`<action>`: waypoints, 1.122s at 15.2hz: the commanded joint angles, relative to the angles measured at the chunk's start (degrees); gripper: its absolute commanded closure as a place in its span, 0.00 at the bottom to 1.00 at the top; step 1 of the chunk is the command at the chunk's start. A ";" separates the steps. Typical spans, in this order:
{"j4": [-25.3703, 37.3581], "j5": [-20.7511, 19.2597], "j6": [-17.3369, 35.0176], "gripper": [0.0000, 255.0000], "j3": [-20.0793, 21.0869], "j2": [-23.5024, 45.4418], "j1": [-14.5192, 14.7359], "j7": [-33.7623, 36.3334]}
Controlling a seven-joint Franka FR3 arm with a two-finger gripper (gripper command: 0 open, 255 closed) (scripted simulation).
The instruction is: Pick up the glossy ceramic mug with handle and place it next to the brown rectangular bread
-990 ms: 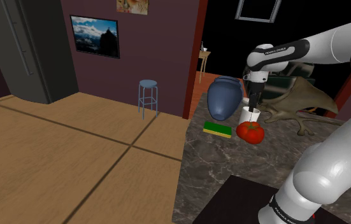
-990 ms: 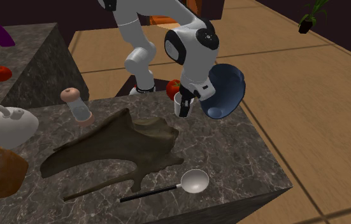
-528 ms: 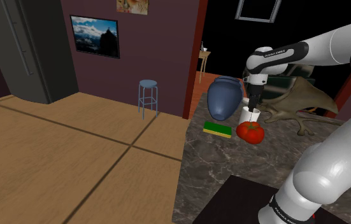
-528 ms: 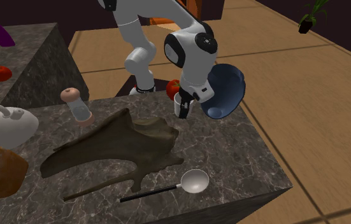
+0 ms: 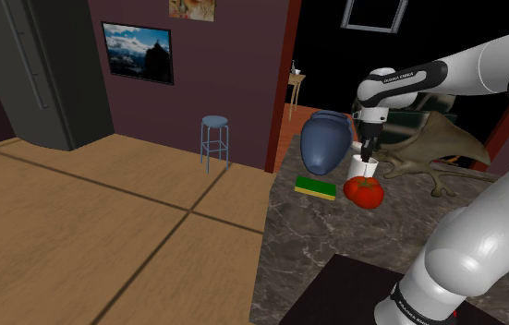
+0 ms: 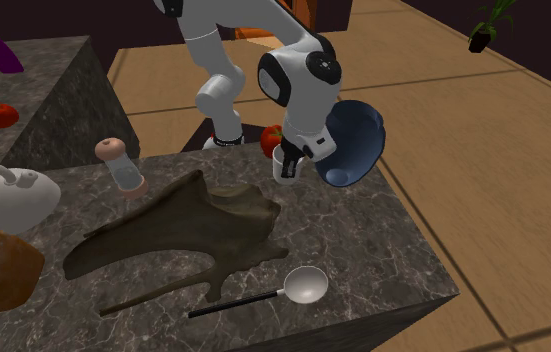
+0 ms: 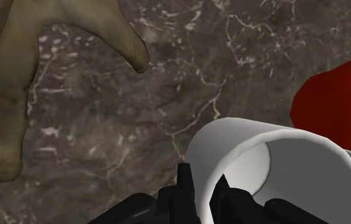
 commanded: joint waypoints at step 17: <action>8.33 -0.19 -10.15 1.00 1.36 -2.00 0.25 0.35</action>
